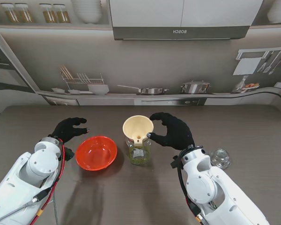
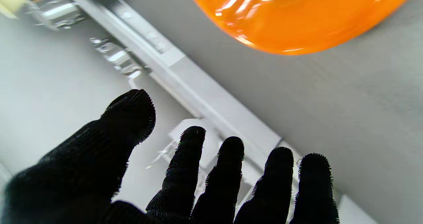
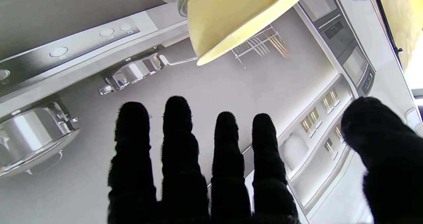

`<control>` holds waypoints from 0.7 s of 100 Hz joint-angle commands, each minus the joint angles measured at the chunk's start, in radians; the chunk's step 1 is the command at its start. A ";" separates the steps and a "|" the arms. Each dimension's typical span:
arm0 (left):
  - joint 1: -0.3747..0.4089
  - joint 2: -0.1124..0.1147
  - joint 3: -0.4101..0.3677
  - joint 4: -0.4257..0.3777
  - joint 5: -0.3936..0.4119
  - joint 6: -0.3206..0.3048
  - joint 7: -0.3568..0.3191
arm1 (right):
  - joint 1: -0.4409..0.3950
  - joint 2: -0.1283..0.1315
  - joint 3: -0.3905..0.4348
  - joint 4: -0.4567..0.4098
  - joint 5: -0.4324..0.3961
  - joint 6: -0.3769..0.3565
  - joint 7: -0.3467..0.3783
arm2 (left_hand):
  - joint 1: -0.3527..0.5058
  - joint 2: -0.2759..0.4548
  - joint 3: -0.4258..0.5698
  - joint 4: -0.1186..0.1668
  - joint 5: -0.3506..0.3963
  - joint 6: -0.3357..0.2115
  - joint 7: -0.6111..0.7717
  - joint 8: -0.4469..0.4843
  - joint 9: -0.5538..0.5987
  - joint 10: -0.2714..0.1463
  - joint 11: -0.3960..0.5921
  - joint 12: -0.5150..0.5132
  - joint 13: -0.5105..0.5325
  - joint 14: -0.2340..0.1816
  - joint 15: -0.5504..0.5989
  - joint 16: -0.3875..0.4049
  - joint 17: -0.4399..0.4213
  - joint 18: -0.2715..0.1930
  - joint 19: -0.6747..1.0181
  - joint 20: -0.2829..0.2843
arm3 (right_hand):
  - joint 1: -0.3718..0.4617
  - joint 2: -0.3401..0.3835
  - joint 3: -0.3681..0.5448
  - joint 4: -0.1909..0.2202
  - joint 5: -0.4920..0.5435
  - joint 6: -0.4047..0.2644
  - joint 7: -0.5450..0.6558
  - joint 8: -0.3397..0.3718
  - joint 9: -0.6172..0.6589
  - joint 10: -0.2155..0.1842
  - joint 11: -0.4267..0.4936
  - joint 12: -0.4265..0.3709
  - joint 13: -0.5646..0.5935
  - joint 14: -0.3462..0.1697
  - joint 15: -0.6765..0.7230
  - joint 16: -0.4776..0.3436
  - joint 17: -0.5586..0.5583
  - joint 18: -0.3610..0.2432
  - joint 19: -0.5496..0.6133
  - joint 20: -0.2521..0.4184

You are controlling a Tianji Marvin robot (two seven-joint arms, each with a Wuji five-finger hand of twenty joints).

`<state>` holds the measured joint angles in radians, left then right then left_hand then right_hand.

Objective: Pour mung beans into a glass jar with a funnel

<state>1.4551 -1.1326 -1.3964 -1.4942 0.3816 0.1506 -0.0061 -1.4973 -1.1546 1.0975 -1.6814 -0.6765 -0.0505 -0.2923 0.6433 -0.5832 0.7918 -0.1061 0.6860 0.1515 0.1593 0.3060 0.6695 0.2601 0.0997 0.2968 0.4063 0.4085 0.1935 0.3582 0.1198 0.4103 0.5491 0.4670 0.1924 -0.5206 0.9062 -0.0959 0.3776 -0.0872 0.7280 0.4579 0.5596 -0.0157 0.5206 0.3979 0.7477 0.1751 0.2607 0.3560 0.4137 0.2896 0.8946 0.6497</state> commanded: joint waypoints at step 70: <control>0.185 -0.030 0.043 -0.216 -0.009 -0.289 0.178 | -0.003 0.001 -0.012 -0.010 -0.007 0.013 0.029 | 0.004 0.027 -0.038 0.023 -0.097 -0.020 -0.041 -0.028 -0.085 -0.069 -0.015 -0.042 -0.069 -0.122 -0.071 -0.043 0.031 -0.105 -0.325 0.054 | -0.033 0.023 0.002 0.020 -0.029 0.004 0.005 -0.013 -0.019 0.003 0.004 -0.008 0.019 -0.016 0.005 -0.012 -0.003 0.012 0.008 -0.007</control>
<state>1.6204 -1.1456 -1.3665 -1.6991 0.3683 -0.1331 0.1805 -1.4959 -1.1530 1.0904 -1.6820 -0.6799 -0.0404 -0.2814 0.6444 -0.5626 0.7792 -0.1061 0.6119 0.1516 0.1328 0.2834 0.6048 0.2206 0.0953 0.2609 0.3529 0.3168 0.1411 0.3309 0.1467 0.3506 0.2590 0.5044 0.1924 -0.5206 0.9062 -0.0959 0.3776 -0.0870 0.7280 0.4579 0.5596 -0.0146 0.5206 0.3979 0.7477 0.1751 0.2607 0.3560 0.4137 0.2897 0.8946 0.6497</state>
